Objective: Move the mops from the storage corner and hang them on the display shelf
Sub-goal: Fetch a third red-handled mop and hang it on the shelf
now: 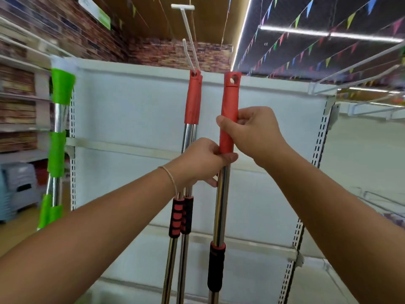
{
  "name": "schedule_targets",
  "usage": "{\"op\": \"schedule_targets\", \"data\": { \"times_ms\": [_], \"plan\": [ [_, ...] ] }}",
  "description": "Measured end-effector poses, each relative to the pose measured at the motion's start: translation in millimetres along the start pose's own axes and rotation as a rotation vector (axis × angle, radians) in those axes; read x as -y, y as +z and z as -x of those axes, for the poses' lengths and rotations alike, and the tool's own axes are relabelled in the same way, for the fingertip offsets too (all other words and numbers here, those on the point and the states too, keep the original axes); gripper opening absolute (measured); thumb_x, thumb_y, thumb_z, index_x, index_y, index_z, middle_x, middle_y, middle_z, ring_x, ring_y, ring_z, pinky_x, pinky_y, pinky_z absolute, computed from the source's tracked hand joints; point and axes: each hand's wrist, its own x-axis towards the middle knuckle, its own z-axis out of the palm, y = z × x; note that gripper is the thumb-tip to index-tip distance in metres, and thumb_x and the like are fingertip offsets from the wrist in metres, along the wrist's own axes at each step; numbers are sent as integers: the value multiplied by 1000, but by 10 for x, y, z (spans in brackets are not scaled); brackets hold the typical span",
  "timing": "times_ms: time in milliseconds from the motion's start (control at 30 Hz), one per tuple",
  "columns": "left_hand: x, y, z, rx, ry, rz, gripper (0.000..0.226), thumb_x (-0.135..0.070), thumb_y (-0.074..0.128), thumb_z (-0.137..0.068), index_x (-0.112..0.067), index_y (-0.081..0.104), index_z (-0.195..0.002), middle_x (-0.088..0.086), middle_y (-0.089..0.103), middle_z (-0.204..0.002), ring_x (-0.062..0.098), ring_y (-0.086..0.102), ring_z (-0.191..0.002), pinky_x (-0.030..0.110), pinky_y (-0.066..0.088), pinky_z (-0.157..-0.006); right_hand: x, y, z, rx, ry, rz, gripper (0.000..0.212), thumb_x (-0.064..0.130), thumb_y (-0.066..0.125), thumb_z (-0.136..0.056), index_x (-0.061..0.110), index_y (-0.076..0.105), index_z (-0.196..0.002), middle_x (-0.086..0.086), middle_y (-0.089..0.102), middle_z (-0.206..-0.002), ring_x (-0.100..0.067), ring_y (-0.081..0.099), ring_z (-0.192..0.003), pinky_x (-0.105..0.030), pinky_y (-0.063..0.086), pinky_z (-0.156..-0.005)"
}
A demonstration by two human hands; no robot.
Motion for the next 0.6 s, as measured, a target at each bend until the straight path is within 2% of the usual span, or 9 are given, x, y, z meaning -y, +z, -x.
{"op": "schedule_targets", "data": {
  "times_ms": [133,300,467,600],
  "plan": [
    [-18,-302,-38,-51,31,15,28,-30,65,-93,-2,67,-98,26,67,-100,37,69,-96,43,62,-66,228,189,-219,-43,-37,-19,30,31,76,-81,1,72,-83,-13,73,-79,-26,72,-70,-46,62,-71],
    [-62,-637,-18,-119,83,28,26,-26,64,-94,0,67,-93,30,66,-108,40,69,-95,40,61,-61,495,374,-379,-77,-119,-15,31,30,76,-76,3,67,-63,-15,67,-62,-36,68,-63,-49,59,-62],
    [5,-828,45,-146,89,64,23,-22,64,-93,0,68,-89,33,65,-104,45,68,-91,53,61,-67,620,573,-384,-84,-176,-7,35,31,76,-78,0,64,-66,-12,65,-62,-32,69,-64,-46,60,-65],
    [24,-906,54,-178,102,66,27,-23,66,-92,4,68,-92,33,66,-99,45,69,-86,52,61,-64,672,667,-408,-110,-216,13,38,31,75,-79,-3,64,-68,-16,65,-64,-33,68,-63,-46,60,-66]
  ]
}}
